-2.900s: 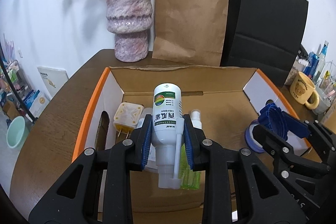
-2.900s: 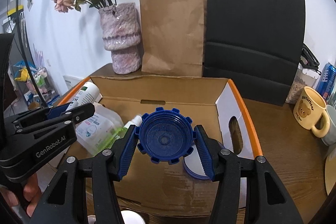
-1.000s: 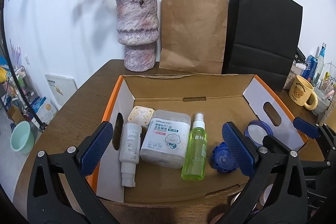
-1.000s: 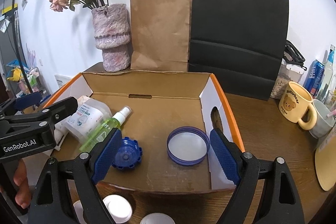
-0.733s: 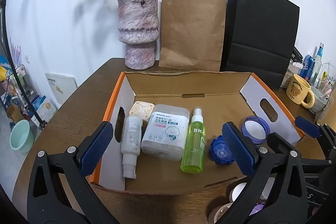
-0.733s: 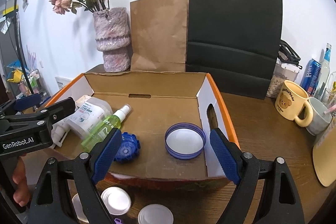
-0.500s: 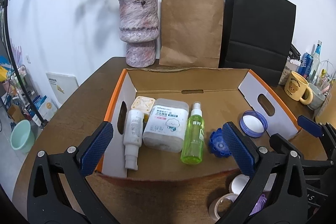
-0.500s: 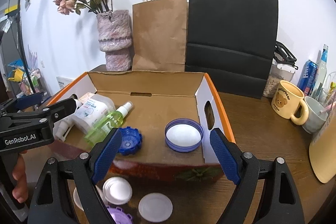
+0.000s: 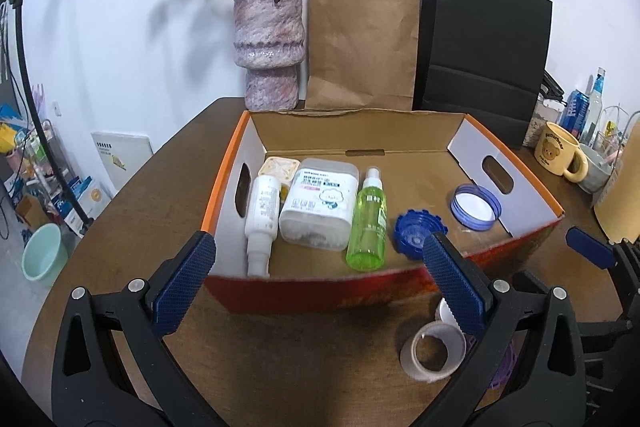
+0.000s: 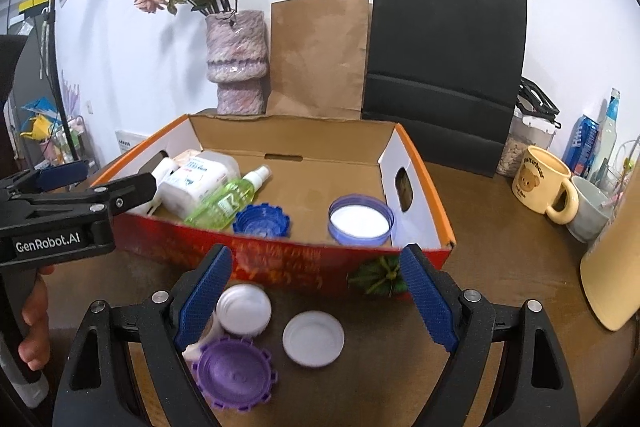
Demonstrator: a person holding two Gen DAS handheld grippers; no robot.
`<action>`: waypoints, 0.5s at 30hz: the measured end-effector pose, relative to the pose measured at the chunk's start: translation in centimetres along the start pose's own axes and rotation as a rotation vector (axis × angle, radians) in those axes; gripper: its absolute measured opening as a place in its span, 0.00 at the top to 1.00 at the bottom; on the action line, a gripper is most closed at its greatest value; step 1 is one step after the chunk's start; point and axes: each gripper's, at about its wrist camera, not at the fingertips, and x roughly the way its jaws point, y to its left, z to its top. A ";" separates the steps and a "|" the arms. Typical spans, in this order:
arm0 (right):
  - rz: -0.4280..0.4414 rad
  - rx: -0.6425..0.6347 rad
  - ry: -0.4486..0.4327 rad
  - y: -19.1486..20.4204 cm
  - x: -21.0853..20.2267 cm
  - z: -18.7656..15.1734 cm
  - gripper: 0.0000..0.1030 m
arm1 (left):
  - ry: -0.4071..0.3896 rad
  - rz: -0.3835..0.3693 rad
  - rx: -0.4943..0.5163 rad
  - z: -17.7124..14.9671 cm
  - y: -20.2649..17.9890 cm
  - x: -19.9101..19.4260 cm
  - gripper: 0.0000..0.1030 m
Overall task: Organize rigid objects
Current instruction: 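Withdraw both tools from the box back over the table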
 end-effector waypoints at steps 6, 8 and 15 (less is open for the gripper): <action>0.009 -0.007 0.000 0.6 -1.3 -1.0 0.13 | -0.005 -0.004 0.005 -1.0 0.1 -1.3 0.00; 0.015 -0.006 0.002 0.7 -1.7 -1.4 0.13 | -0.004 -0.006 0.009 -1.3 0.2 -1.6 0.00; 0.029 -0.003 0.020 1.1 -2.8 -2.7 0.13 | 0.003 -0.010 0.019 -2.6 0.4 -2.6 0.00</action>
